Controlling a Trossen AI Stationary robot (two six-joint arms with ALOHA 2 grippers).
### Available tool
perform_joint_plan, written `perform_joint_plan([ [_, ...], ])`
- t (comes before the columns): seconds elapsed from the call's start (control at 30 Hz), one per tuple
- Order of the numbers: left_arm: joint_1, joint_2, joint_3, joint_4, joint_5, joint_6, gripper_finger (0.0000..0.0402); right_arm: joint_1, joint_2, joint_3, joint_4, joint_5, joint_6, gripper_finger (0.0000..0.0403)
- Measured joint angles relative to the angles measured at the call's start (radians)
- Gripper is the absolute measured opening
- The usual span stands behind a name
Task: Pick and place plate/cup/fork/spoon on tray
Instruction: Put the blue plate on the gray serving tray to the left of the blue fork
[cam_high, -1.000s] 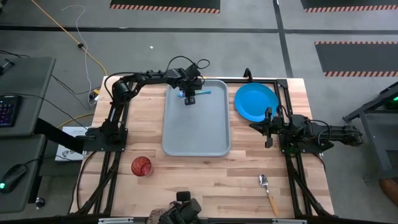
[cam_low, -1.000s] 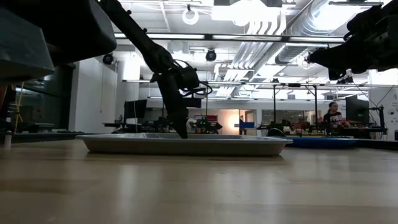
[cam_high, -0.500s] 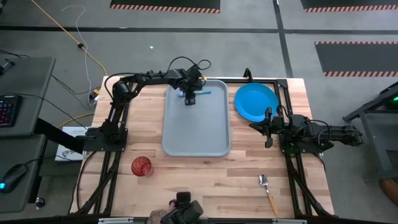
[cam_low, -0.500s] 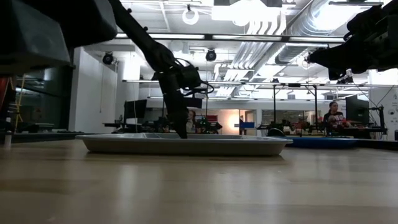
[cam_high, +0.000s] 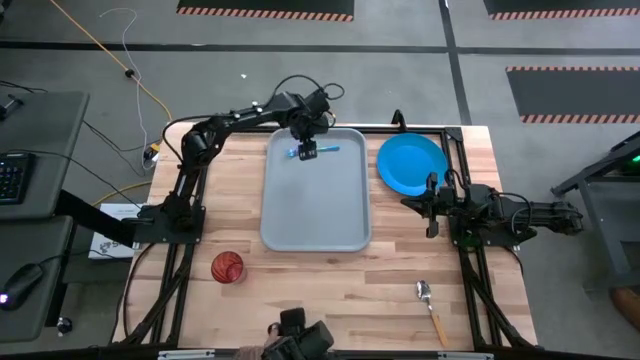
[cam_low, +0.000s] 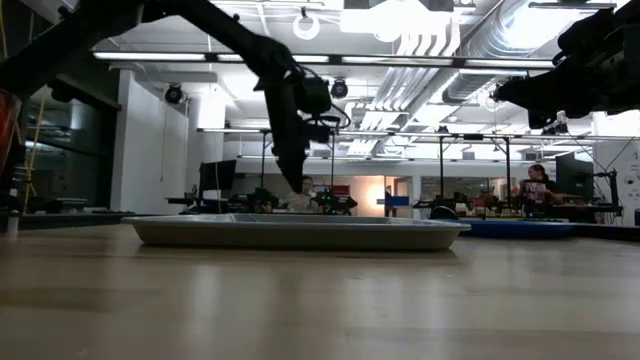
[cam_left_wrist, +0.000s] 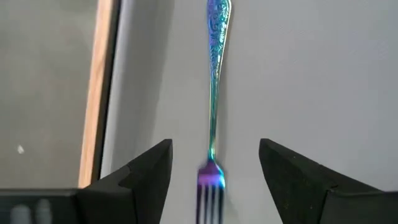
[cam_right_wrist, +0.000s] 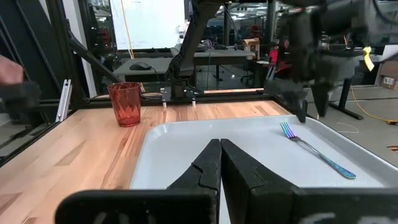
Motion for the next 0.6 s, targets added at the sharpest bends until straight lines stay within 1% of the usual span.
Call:
perform_joint_plan([
  [0.07, -0.003, -0.011, 0.035, -0.043, 0.011, -0.059, 0.0229, 0.000, 0.000, 0.000, 0.000, 0.000, 0.000, 0.0000],
  [0.13, -0.009, -0.041, 0.035, -0.041, 0.054, -0.106, 0.0226, 0.000, 0.000, 0.000, 0.000, 0.000, 0.000, 0.0000],
  [0.2, -0.016, -0.073, 0.018, 0.008, 0.125, -0.139, 0.0223, 0.000, 0.000, 0.000, 0.000, 0.000, 0.000, 0.0000],
  [0.27, -0.024, -0.115, -0.034, 0.075, 0.206, -0.166, 0.0219, 0.000, 0.000, 0.000, 0.000, 0.000, 0.000, 0.0000],
  [0.3, -0.030, -0.140, -0.072, 0.136, 0.238, -0.181, 0.0218, 0.000, 0.000, 0.000, 0.000, 0.000, 0.000, 0.0000],
  [0.37, -0.041, -0.206, -0.170, 0.259, 0.265, -0.209, 0.0214, 0.000, 0.000, 0.000, 0.000, 0.000, 0.000, 0.0000],
  [0.47, -0.061, -0.332, -0.359, 0.453, 0.252, -0.252, 0.0209, 0.000, 0.000, 0.000, 0.000, 0.000, 0.000, 0.0000],
  [0.6, -0.090, -0.542, -0.659, 0.749, 0.222, -0.317, 0.0205, 0.000, 0.000, 0.000, 0.000, 0.000, 0.000, 0.0000],
])
